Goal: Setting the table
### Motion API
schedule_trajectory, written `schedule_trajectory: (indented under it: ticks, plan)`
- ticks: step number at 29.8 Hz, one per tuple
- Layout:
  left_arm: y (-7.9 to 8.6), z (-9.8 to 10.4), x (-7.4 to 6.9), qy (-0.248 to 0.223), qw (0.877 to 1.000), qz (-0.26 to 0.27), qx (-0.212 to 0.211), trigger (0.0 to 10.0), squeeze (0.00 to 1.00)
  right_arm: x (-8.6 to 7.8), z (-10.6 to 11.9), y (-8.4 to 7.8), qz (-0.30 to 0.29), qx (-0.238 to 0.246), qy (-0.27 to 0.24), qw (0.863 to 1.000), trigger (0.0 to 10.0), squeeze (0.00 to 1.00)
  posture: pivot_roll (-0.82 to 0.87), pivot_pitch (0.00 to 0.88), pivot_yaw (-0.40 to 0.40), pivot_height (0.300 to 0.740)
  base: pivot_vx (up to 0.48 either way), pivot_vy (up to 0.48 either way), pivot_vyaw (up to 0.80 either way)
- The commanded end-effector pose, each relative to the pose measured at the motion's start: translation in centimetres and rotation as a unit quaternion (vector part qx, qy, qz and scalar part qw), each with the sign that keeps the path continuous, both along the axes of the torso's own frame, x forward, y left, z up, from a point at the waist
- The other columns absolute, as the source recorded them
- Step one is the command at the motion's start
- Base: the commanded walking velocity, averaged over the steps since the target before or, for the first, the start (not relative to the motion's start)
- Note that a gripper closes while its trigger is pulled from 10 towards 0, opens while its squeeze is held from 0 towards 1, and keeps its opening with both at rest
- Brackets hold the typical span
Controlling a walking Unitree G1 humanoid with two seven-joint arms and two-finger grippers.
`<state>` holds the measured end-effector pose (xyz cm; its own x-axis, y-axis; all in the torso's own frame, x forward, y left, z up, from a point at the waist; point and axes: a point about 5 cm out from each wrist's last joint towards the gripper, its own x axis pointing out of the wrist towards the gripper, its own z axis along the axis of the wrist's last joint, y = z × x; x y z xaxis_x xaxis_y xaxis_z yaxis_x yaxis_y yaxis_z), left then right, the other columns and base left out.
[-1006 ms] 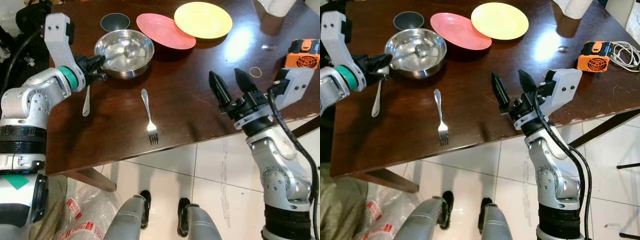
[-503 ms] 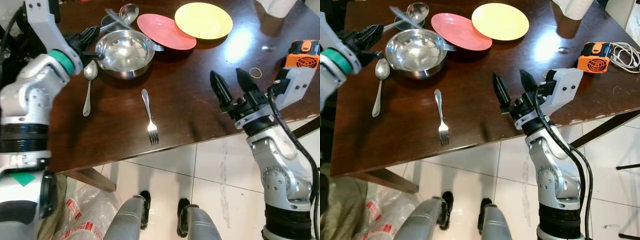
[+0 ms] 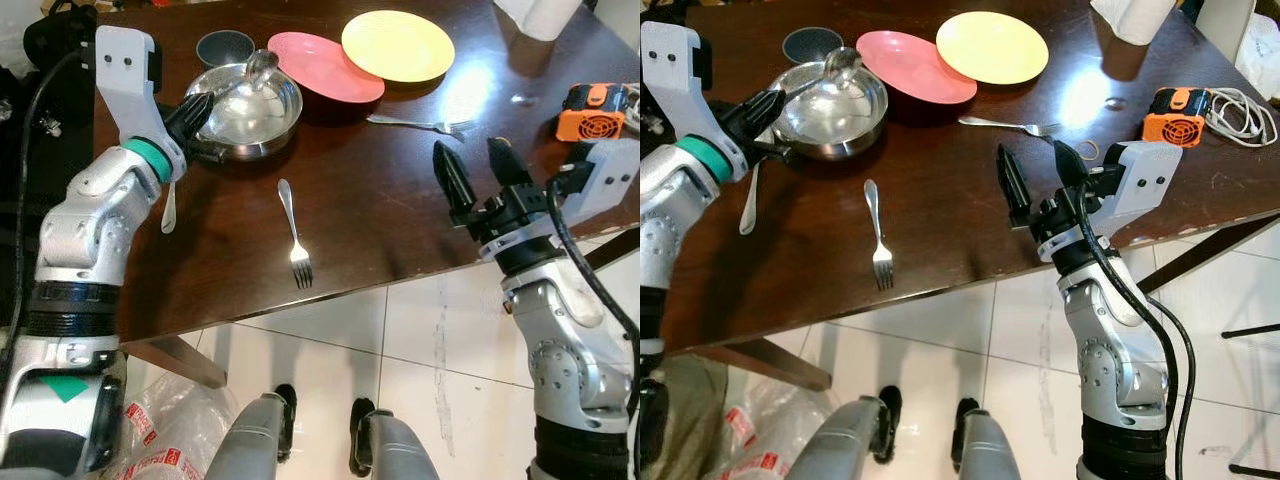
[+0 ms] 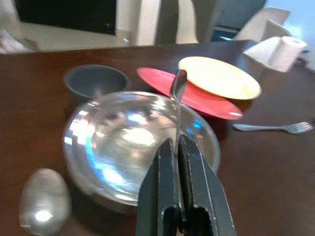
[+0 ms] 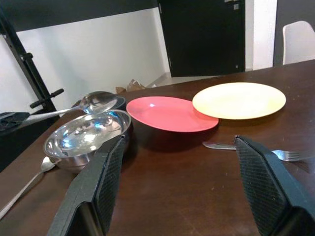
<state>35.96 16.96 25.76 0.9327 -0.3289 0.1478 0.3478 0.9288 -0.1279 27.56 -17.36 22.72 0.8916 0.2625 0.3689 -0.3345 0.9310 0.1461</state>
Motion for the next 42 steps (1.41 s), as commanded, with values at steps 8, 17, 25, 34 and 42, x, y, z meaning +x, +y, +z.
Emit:
schedule_trajectory:
  ticks: [8,17,25,34,42]
  plan:
    - [-2.5,-0.3,0.1,0.055,0.986,-0.028,-0.155,10.0,0.00,-0.1,-0.4,-0.8,-0.046,0.004,0.004,0.999,10.0,0.00,0.09,0.082,0.039,0.740,0.000,0.000,0.00]
    - [-0.9,0.0,1.0,-0.026,0.997,0.063,-0.045,10.0,0.00,-1.0,-1.3,0.2,-0.026,-0.011,0.013,1.000,10.0,0.00,0.06,0.058,0.042,0.740,0.000,0.000,0.00]
    - [-0.9,-0.1,-0.2,-0.091,0.992,0.074,0.035,10.0,0.00,-1.2,-2.6,0.7,-0.019,-0.019,0.030,0.999,10.0,0.00,0.05,0.018,0.037,0.740,0.000,0.000,0.00]
    - [-0.6,-2.6,-1.4,-0.079,0.992,0.072,0.068,10.0,0.00,-1.1,-1.6,-0.6,-0.061,-0.029,0.008,0.998,10.0,0.00,0.03,0.012,0.032,0.740,0.000,0.000,0.00]
    - [-1.8,-3.9,-0.8,-0.066,0.994,0.048,0.078,10.0,0.00,-1.1,-0.5,-2.9,-0.127,-0.051,-0.014,0.990,10.0,0.00,0.03,0.004,0.039,0.740,0.000,0.000,0.00]
